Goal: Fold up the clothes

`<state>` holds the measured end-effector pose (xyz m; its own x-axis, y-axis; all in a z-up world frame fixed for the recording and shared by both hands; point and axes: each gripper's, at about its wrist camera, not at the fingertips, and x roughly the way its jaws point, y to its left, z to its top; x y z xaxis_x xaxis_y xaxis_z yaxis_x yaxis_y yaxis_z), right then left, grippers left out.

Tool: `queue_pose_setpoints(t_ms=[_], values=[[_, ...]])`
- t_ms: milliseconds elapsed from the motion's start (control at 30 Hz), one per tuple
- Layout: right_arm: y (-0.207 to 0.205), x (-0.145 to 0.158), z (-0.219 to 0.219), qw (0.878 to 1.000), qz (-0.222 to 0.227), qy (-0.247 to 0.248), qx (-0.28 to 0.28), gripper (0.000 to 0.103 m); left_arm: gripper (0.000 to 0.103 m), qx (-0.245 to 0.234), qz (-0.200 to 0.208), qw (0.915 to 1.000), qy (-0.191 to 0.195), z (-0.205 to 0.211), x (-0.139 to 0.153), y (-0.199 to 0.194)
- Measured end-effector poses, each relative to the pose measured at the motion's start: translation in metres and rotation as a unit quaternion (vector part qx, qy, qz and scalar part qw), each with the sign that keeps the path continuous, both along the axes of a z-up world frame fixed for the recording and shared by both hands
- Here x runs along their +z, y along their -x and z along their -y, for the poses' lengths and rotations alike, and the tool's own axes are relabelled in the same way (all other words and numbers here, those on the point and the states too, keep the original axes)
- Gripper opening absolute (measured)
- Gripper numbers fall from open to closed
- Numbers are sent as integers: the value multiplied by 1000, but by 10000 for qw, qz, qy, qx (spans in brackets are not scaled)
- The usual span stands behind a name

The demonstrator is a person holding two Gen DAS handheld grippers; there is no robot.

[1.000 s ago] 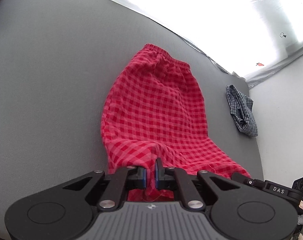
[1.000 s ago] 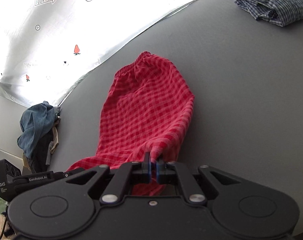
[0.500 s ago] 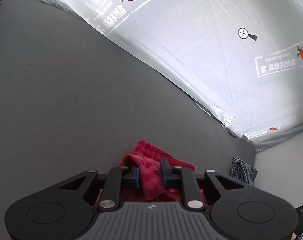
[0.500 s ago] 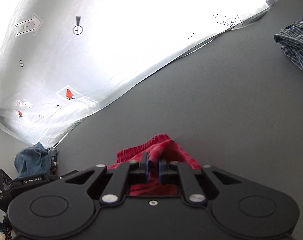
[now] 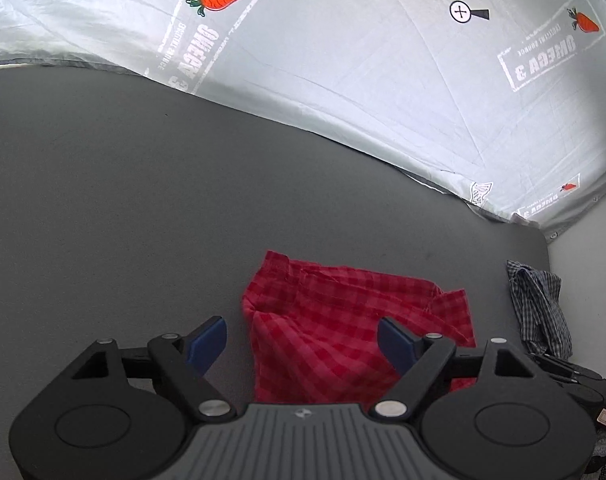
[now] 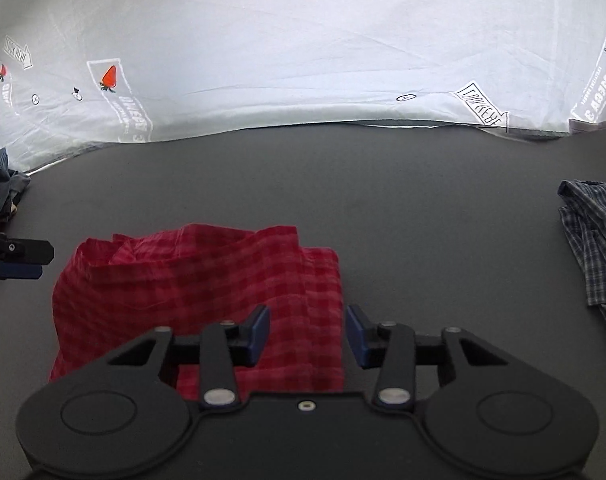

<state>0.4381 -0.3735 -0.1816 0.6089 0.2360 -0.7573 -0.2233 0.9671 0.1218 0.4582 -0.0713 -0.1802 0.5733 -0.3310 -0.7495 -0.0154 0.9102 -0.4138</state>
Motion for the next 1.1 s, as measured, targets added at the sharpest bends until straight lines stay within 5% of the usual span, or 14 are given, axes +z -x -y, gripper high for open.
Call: queue_pose_setpoints(t_ms=[167, 200, 233, 500, 600, 667, 800, 867, 1000, 1100], values=[[-21, -12, -16, 9998, 150, 72, 64, 41, 83, 19, 0, 9997, -249, 14, -4, 4], [-27, -13, -16, 9999, 144, 44, 60, 31, 83, 12, 38, 9995, -315, 15, -3, 4], [-29, -10, -13, 9998, 201, 13, -13, 1, 83, 18, 86, 9992, -401, 15, -1, 4], [-44, -15, 29, 9956, 176, 353, -848, 2, 84, 28, 325, 9973, -651, 23, 1, -8], [-41, -15, 31, 9952, 128, 317, -922, 12, 84, -72, 257, 9954, -923, 35, -13, -20], [-39, -15, 33, 9946, 114, 162, -1023, 43, 84, -107, 305, 9911, -1289, 46, -26, -30], [-31, -15, 38, 9932, 29, -1, -1162, 47, 63, 102, 106, 9699, -2429, 52, -61, -47], [-24, -18, 40, 9932, -50, -43, -1159, 52, 61, 394, 48, 9775, -2073, 36, -64, -48], [-10, -20, 44, 9942, -120, -203, -1046, 64, 61, 654, -125, 9786, -1945, 18, -55, -44], [-6, -25, 46, 9931, -208, -592, -989, 71, 62, 731, -310, 9877, -1350, 6, -48, -40]])
